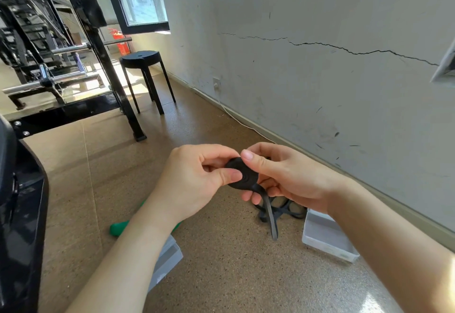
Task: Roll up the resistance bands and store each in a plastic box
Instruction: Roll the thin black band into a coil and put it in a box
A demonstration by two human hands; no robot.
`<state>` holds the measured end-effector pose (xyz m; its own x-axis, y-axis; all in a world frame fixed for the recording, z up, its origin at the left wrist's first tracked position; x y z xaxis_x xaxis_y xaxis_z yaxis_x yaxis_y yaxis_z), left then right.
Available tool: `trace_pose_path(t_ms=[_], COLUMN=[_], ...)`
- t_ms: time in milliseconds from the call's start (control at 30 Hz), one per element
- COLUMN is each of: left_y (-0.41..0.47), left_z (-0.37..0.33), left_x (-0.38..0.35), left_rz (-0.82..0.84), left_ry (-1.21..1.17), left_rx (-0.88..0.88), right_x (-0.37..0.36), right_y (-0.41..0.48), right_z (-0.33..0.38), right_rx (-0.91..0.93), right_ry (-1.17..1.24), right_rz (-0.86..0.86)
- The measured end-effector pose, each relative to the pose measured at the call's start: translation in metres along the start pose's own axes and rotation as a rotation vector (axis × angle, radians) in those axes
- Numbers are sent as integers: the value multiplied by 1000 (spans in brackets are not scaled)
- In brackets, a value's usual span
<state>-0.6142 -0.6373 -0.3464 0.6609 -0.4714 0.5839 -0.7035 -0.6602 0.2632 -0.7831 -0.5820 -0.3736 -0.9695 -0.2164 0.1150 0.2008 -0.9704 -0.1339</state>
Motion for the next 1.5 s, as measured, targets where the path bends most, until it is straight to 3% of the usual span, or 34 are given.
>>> trace_pose_path(t_ms=[167, 300, 400, 567, 800, 933, 1100, 1300, 1400, 1500], left_y=[2, 2, 2, 3, 2, 2, 3, 5, 6, 7], left_z=[4, 5, 4, 2, 5, 11, 13, 9, 8, 6], left_x=[-5, -13, -16, -5, 1, 2, -5, -25, -24, -12], left_rz=[29, -34, -101, -114, -66, -35, -10, -111, -175, -207], left_ry=[-358, -597, -556, -252, -47, -140, -525, -834, -785, -621], left_rx=[62, 74, 78, 42, 35, 33, 59, 65, 42, 35], right_x=[5, 3, 2, 8, 9, 8, 9, 2, 2, 6], right_y=[2, 2, 0, -7, -5, -3, -1, 2, 0, -5], right_z=[0, 2, 2, 3, 0, -1, -2, 1, 2, 7], right_rx=[114, 134, 54, -49, 3, 21, 69, 212, 194, 131], right_ry=[250, 292, 194, 6, 90, 128, 252, 443, 424, 233], right_rz=[6, 31, 79, 85, 59, 44, 28, 72, 70, 75])
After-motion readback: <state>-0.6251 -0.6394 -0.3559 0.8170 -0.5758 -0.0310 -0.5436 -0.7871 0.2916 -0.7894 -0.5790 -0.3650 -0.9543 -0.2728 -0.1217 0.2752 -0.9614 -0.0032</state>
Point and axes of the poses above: each hand's wrist, its own y-axis towards the middle knuckle, its own x-axis out of the back of the hand, z = x × y, the point moved 2 cm from there along y, towards the middle knuckle, and after that the axes turned 7 degrees about z, right-handed, at the moved point
